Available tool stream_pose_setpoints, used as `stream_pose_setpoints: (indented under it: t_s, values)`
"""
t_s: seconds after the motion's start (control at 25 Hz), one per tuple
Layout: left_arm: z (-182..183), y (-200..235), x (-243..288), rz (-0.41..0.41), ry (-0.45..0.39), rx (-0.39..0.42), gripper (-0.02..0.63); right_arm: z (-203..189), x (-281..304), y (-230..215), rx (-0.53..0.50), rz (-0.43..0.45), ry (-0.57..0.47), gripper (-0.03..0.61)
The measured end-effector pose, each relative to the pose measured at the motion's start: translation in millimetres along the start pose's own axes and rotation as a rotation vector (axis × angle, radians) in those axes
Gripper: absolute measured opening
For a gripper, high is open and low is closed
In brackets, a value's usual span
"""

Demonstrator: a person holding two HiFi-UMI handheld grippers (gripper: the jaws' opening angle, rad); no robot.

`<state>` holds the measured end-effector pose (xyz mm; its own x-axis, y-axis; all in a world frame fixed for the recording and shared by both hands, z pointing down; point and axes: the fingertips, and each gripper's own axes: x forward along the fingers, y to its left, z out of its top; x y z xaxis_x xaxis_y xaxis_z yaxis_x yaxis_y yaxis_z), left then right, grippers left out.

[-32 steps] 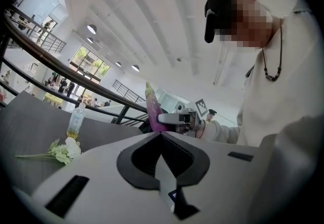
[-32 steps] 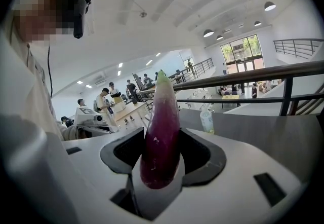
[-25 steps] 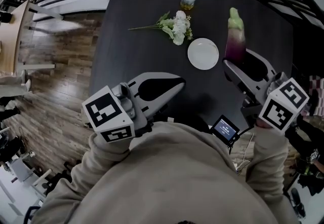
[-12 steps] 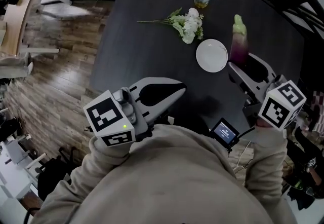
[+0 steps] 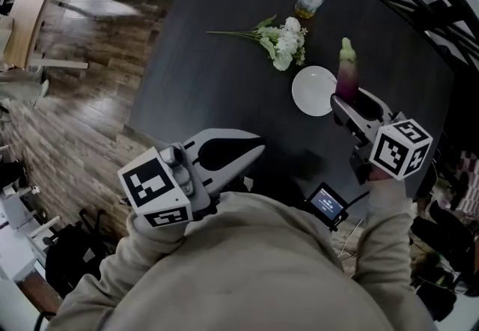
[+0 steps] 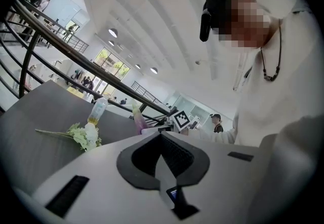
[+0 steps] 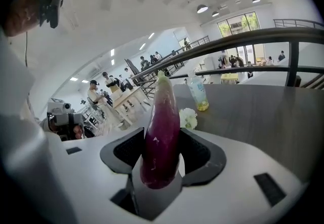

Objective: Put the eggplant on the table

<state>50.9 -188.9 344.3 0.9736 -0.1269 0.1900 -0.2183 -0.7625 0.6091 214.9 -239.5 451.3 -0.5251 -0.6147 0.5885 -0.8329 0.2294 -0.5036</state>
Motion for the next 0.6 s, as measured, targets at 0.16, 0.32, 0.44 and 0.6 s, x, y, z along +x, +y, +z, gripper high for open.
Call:
stream_pose_setpoints:
  t_s: [0.16, 0.32, 0.44, 0.6]
  values:
    - [-4.3, 5.1, -6.5, 0.024, -0.001, -0.013, 0.006, -14.7, 17.9, -18.7, 0.066, 0.003, 0.022, 0.23]
    - [-7.2, 7.9, -12.5, 0.047, -0.007, -0.022, 0.006, -30.8, 34.3, -33.6, 0.053, -0.02, 0.073, 0.23]
    - [-10.5, 8.8, -16.5, 0.058, -0.009, -0.031, 0.006, -40.6, 44.5, -42.6, 0.067, -0.027, 0.101, 0.23]
    - [-13.7, 11.9, -21.4, 0.071, -0.02, -0.044, 0.006, -54.4, 59.2, -57.5, 0.056, -0.054, 0.149, 0.23]
